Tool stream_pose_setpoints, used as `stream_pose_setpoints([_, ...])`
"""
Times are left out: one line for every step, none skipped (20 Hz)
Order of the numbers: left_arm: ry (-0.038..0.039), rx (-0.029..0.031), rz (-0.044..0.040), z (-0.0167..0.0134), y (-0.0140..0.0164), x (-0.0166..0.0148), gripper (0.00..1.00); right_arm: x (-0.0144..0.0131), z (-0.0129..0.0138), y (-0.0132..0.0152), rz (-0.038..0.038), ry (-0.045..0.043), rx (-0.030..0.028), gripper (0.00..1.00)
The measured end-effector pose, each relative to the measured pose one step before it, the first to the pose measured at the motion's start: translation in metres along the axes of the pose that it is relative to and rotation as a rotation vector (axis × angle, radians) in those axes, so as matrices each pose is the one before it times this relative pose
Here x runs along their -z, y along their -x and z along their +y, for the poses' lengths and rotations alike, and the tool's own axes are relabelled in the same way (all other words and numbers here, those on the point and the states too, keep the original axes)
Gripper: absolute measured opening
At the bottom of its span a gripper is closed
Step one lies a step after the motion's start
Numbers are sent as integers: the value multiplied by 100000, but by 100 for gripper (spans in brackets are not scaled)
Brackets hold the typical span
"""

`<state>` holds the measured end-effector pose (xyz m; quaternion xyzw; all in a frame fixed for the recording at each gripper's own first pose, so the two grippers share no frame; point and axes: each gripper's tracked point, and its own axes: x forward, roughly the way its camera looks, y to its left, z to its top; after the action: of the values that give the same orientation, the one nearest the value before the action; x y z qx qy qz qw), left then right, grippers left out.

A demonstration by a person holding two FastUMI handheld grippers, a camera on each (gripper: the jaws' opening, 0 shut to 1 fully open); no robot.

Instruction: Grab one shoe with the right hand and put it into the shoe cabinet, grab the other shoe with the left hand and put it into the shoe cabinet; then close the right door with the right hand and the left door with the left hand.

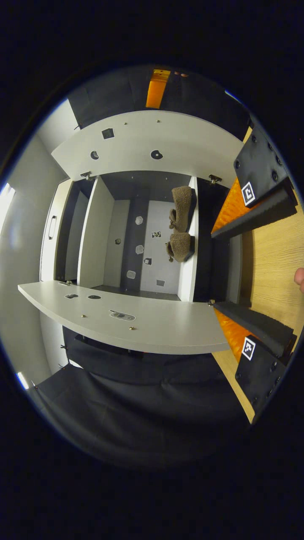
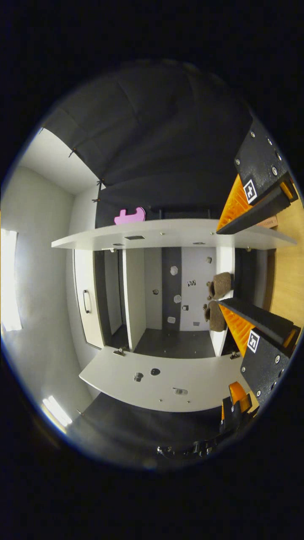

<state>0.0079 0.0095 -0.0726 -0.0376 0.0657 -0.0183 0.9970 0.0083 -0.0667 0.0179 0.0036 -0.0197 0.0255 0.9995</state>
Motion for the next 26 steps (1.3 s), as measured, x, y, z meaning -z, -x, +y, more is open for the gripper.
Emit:
stream_pose_setpoints([-353, 831, 376, -303, 216, 317, 97, -1244, -1087, -520, -522, 2049, 3089, 93])
stream_pose_setpoints([-1063, 228, -1, -112, 167, 128, 100, -1070, -1259, -320, -1298, 1294, 2354, 93])
stream_pose_setpoints([-1187, 710, -36, -218, 148, 10, 97, -1288, -1325, -439, -2451, 897, 2059, 93])
stream_pose_setpoints([-655, 751, -186, -315, 291, 130, 97, -688, -1337, -447, -1080, 328, 2295, 93])
stream_pose_setpoints([-294, 647, -38, -156, 136, 81, 100, -544, -1264, -419, -677, 18, 1973, 93])
stream_pose_setpoints([216, 621, -74, -244, 216, 73, 100, -378, -1236, -721, -279, -36, 2367, 93])
stream_pose_setpoints([787, 834, 311, -220, 199, 198, 100, -252, -1214, -776, -810, 594, 2075, 93])
stream_pose_setpoints([1108, 730, 577, -210, 158, 188, 99, -245, -1158, -916, -1378, 1038, 2689, 93])
stream_pose_setpoints([923, 696, 656, -199, 90, 261, 99, -41, -1069, -1144, -929, 1171, 2606, 93])
stream_pose_setpoints([624, 804, 364, -216, 33, 216, 97, 414, -718, -991, 584, 415, 2244, 93])
stream_pose_setpoints([-66, 246, 282, -32, -43, 65, 100, 470, -153, -876, 1024, -143, 255, 93])
stream_pose_setpoints([-614, -128, -139, 192, -75, 79, 97, 450, 70, -767, 1073, -155, -189, 93])
stream_pose_setpoints([-640, -91, -167, 92, -11, -34, 99, 295, -380, -741, 1020, 425, 1397, 98])
stream_pose_setpoints([-323, -134, -91, 75, 1, 26, 100, 270, -293, -355, 541, 264, 998, 98])
stream_pose_setpoints([45, -391, 100, 230, 32, 114, 100, -27, 54, -228, -180, -759, 567, 92])
stream_pose_setpoints([380, -200, 241, 212, -14, 154, 100, 19, 126, -23, -191, -1655, 204, 92])
stream_pose_setpoints([536, -89, 276, 112, -64, 69, 100, 128, 52, 124, 200, -901, 74, 91])
stream_pose_setpoints([248, -213, 268, 171, -13, 176, 97, 130, 85, 84, 11, 13, 404, 90])
stream_pose_setpoints([-35, -267, 135, 231, -116, 17, 97, -40, -17, 96, 36, 524, 776, 90])
stream_pose_setpoints([-28, -347, -12, 210, -124, 14, 97, -56, 101, 56, -396, 1138, 653, 90])
stream_pose_setpoints([32, -162, -101, 119, -177, -99, 100, -159, 219, 151, -439, 1375, 41, 90])
stream_pose_setpoints([-8, -32, -306, 110, 64, -50, 97, -77, 304, 140, -610, 1643, -172, 90])
stream_pose_setpoints([-93, 93, -442, 102, -52, -130, 97, -219, 403, 220, -506, 1289, -347, 89])
stream_pose_setpoints([-221, -15, -344, 3, 34, -117, 97, -13, 444, 147, -49, 221, -314, 89])
stream_pose_setpoints([-278, 140, -220, 59, -68, -71, 100, -105, 570, 133, 203, -331, -876, 89])
stream_pose_setpoints([-189, 281, -211, 2, -36, 6, 100, 1, 667, 238, 247, -736, -1349, 89])
